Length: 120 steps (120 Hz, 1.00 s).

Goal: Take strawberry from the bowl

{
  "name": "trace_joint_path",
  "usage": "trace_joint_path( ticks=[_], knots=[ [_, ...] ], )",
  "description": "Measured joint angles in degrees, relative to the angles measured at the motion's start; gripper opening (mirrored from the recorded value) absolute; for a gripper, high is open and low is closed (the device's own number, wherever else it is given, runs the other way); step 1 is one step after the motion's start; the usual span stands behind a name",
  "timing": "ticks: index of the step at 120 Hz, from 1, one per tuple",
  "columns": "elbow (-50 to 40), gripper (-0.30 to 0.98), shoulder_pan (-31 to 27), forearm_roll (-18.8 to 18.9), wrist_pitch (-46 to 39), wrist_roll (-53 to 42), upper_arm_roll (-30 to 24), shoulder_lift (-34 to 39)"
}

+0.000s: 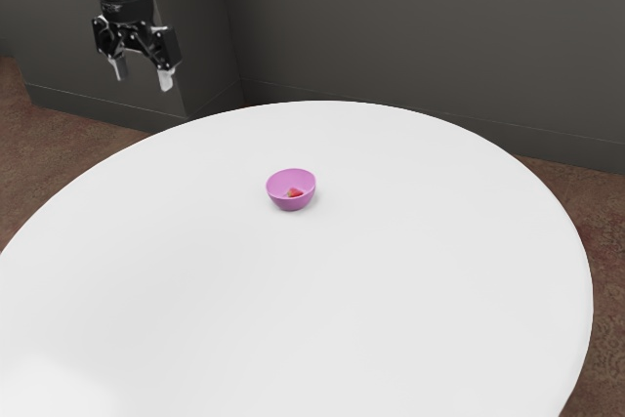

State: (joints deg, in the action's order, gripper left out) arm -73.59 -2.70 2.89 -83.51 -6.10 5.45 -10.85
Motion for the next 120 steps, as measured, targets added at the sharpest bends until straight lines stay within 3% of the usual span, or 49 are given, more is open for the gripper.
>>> trace_joint_path(
  ticks=[62, 73, 88, 112, 120],
  knots=[
    [1.13, 0.69, 1.21, -0.14, -2.98, -1.12, -0.93, -0.99],
    [1.91, 0.68, 1.23, -0.03, -9.27, -1.86, -1.33, -10.8],
    [11.82, 0.67, -5.34, -0.69, -16.42, -3.09, -6.07, -27.25],
    [13.67, 0.66, -5.17, 0.58, -20.75, -6.04, -8.37, -30.03],
    [16.32, 0.63, -7.23, 0.86, -23.09, -7.03, -11.82, -34.49]
  ],
)
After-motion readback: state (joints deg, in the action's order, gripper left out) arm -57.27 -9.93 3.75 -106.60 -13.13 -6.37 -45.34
